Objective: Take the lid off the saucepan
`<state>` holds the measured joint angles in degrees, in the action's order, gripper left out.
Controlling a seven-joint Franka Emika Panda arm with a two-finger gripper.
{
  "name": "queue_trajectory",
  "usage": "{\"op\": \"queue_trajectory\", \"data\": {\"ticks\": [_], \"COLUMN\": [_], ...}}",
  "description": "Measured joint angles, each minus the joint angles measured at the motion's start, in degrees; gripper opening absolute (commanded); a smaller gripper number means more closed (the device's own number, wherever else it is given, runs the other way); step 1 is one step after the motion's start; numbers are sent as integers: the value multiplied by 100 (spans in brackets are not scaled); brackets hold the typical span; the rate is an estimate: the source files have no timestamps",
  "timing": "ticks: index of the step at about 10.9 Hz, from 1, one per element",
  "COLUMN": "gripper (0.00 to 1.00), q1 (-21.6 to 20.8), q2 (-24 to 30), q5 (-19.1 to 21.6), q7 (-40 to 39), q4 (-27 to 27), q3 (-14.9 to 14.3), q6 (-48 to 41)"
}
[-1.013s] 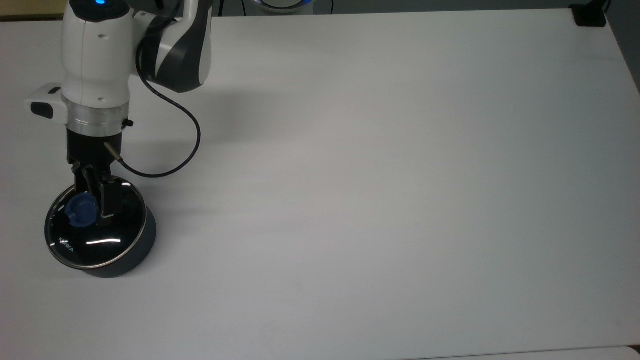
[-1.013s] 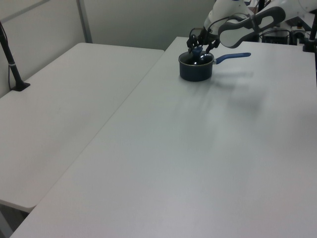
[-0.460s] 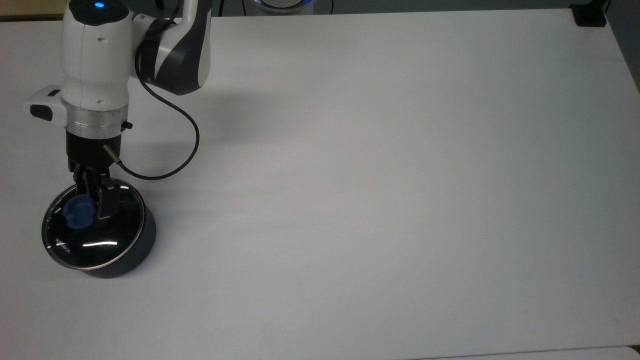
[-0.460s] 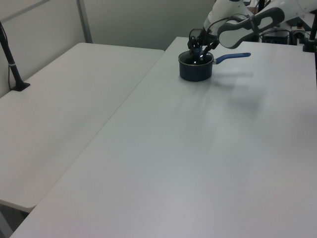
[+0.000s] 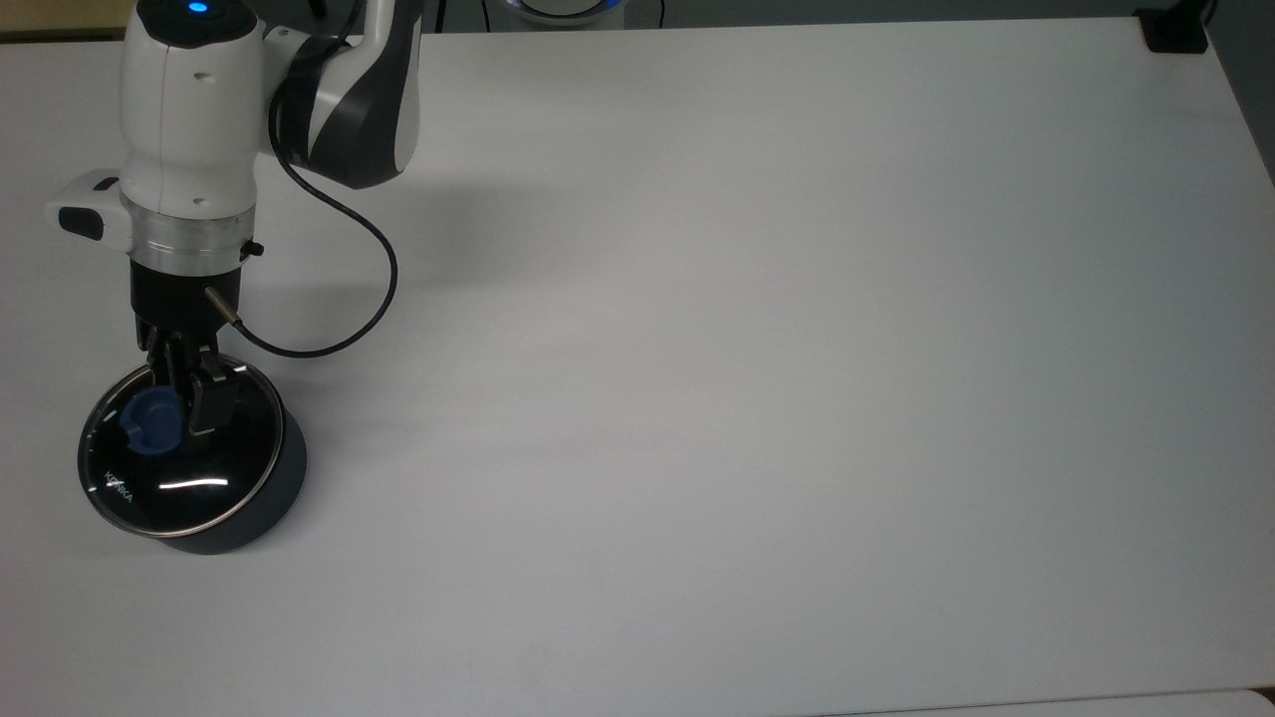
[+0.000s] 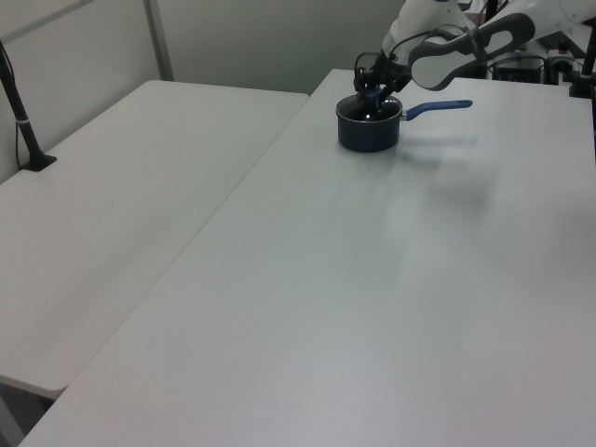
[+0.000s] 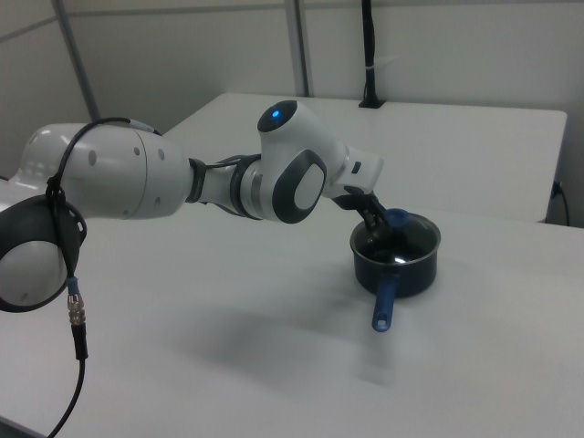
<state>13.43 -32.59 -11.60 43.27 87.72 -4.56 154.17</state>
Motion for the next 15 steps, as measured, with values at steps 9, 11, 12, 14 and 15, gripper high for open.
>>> {"op": "queue_trajectory", "data": {"ticks": [9,11,12,14,15], "gripper": [100,100,100,100,100], "q1": [45,64,80,163,214], "q2": [9,35,42,44,44], "q5": [-99,-98,-94,-69,-62], "q7": [-9,-4,64,653,1118], "q4": [-37,-61,-69,-109,-186], "q3": [-6,-7,-8,-9,-9], "q6": [0,0,0,0,0]}}
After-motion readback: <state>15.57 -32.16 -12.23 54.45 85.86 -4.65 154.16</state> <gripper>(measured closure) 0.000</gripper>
